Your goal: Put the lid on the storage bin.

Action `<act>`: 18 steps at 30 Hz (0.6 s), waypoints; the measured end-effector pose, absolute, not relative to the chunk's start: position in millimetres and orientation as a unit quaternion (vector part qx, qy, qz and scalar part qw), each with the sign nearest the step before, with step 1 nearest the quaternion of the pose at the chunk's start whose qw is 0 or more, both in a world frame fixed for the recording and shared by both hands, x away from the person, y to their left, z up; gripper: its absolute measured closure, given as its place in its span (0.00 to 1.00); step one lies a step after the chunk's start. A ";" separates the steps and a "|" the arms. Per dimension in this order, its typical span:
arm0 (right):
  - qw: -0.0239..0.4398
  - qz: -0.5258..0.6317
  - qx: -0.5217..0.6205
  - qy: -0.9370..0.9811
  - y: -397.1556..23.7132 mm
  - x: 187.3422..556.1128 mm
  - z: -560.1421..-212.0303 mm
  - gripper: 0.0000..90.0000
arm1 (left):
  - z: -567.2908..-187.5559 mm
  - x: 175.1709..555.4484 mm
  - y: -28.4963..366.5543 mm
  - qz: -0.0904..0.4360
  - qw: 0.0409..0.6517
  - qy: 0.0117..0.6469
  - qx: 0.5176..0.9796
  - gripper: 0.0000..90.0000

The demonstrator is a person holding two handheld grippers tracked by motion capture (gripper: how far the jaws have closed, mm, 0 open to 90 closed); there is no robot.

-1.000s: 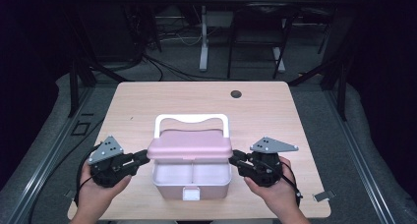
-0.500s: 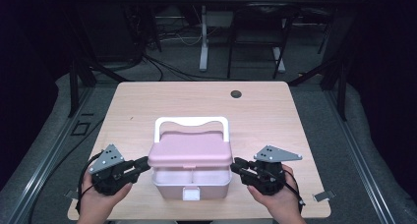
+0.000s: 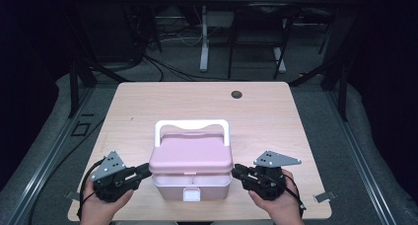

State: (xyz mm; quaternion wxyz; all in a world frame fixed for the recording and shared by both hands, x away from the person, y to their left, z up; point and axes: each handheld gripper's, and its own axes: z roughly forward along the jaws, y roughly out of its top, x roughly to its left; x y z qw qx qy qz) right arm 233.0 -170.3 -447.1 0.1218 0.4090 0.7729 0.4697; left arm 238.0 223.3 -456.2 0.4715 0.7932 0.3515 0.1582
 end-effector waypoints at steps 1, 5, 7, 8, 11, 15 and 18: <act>0.120 0.470 0.408 0.773 -170.5 232.8 -447.4 0.86 | -456.4 237.8 223.9 0.160 0.471 0.348 0.795 0.88; 0.121 0.467 0.410 0.774 -171.0 231.9 -449.2 0.86 | -457.4 236.5 225.1 0.153 0.469 0.351 0.796 0.88; 0.122 0.467 0.410 0.774 -171.0 231.3 -450.6 0.86 | -458.2 235.7 225.6 0.152 0.468 0.352 0.796 0.88; 0.120 0.467 0.411 0.774 -170.9 230.9 -450.9 0.86 | -458.6 235.5 226.3 0.152 0.466 0.351 0.798 0.88; 0.119 0.464 0.409 0.776 -172.7 230.4 -451.2 0.86 | -458.7 234.6 227.6 0.149 0.466 0.354 0.797 0.88; 0.119 0.461 0.413 0.777 -175.1 230.2 -451.5 0.85 | -458.2 234.6 229.2 0.152 0.463 0.354 0.798 0.88; 0.118 0.462 0.416 0.774 -177.7 231.1 -452.3 0.85 | -459.0 235.4 230.9 0.157 0.448 0.357 0.804 0.87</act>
